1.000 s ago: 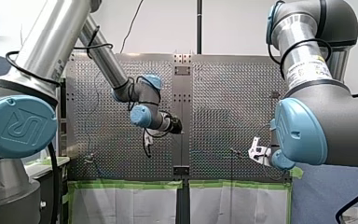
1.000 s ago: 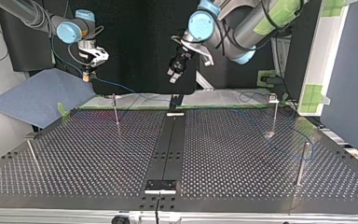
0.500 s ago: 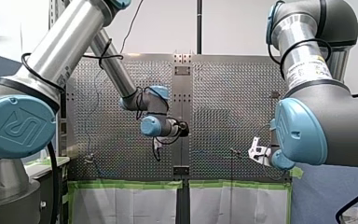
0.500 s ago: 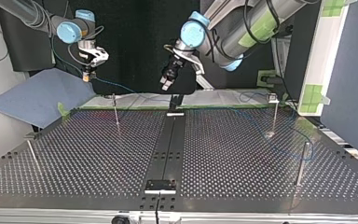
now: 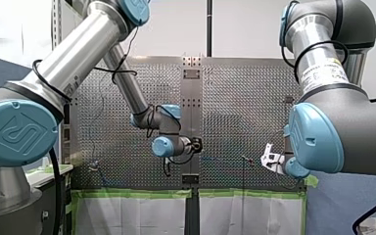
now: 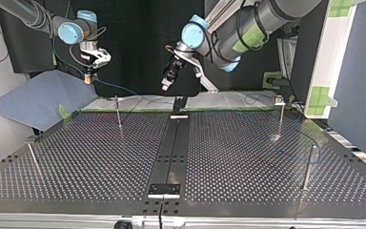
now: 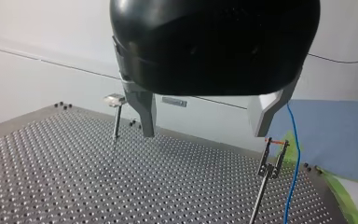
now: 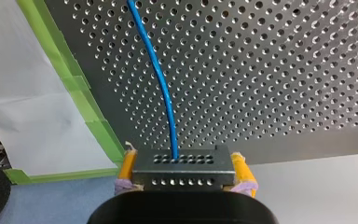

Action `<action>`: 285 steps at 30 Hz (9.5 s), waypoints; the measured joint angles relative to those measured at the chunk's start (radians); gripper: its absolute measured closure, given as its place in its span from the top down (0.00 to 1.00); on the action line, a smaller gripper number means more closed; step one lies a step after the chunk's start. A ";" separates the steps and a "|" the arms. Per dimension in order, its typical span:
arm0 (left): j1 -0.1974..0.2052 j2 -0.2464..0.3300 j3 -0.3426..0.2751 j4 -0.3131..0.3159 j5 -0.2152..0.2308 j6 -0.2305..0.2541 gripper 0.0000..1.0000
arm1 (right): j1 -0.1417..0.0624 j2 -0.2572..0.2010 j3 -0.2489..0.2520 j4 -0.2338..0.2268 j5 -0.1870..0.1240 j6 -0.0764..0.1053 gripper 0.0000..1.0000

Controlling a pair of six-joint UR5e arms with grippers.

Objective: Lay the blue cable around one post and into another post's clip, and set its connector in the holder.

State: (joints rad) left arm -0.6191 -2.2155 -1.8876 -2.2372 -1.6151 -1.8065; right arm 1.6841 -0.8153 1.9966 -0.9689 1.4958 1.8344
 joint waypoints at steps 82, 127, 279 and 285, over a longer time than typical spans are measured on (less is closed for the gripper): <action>0.006 -0.261 0.357 -0.274 -0.194 0.022 1.00 | 0.015 0.000 -0.002 -0.007 -0.005 -0.003 0.00; 0.001 -0.278 0.411 -0.309 -0.185 0.010 0.04 | 0.015 0.000 -0.003 -0.001 -0.003 -0.005 0.00; -0.200 -0.337 0.532 -0.275 -0.344 0.039 0.04 | -0.137 0.000 -0.091 0.087 0.024 -0.055 0.00; -0.201 -0.337 0.530 -0.254 -0.355 0.056 0.04 | -0.152 0.000 -0.111 0.093 0.024 -0.078 0.00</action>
State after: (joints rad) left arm -0.8199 -2.5529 -1.3579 -2.4915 -1.9704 -1.7508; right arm 1.5325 -0.8155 1.8860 -0.8756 1.5194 1.7568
